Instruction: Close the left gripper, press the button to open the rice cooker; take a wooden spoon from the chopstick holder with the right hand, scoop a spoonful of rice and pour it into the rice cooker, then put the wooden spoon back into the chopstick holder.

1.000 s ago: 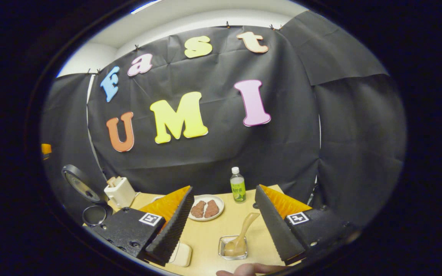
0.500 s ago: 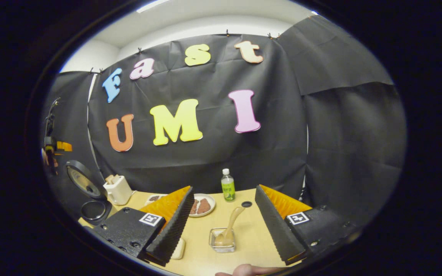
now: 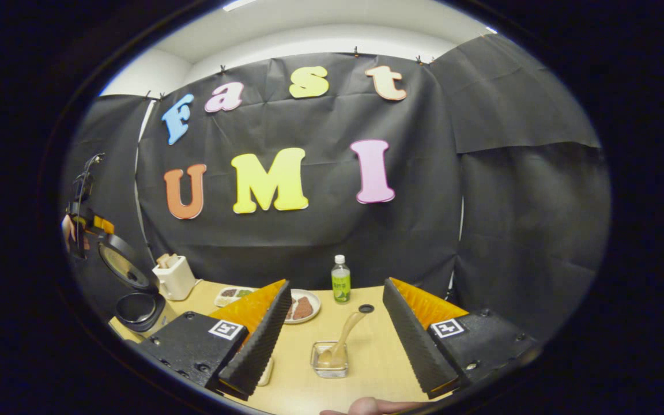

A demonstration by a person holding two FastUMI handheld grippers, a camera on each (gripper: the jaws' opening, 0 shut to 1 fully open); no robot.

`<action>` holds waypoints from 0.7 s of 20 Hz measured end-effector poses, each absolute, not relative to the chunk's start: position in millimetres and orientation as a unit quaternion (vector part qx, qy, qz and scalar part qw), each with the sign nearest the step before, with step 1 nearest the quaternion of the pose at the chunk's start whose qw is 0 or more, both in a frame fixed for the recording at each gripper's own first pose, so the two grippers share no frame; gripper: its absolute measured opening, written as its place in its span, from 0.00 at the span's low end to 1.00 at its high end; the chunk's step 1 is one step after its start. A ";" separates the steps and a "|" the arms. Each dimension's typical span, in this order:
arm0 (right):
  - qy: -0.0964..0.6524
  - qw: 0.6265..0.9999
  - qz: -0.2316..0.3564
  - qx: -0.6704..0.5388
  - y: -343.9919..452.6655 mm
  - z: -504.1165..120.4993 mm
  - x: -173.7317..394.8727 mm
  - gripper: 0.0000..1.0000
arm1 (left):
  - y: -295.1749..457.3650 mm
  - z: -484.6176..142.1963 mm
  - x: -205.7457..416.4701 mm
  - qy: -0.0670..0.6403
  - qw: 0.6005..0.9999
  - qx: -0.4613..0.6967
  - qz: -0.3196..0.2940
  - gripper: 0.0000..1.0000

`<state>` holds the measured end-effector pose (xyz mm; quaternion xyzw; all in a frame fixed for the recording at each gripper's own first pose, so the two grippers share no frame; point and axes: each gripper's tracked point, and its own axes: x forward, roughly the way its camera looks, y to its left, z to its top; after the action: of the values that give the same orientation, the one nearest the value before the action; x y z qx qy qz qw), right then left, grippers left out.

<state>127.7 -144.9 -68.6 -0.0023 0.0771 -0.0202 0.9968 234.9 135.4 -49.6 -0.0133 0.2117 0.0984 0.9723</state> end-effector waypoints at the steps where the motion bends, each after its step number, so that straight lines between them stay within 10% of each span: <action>1: 0.075 0.997 -0.009 -0.004 -133.8 -66.5 130.4 0.97 | 133.8 -53.0 227.0 0.218 0.971 -0.016 0.093 0.97; 14: 0.078 0.995 0.060 -0.013 -68.1 -55.0 121.0 1.00 | 108.0 -151.8 112.0 0.303 0.951 -0.023 0.054 0.97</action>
<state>121.0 -68.1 -55.0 -0.0133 0.0782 0.0599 0.9950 112.0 108.0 -151.8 -0.0226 0.3028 0.0543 0.9512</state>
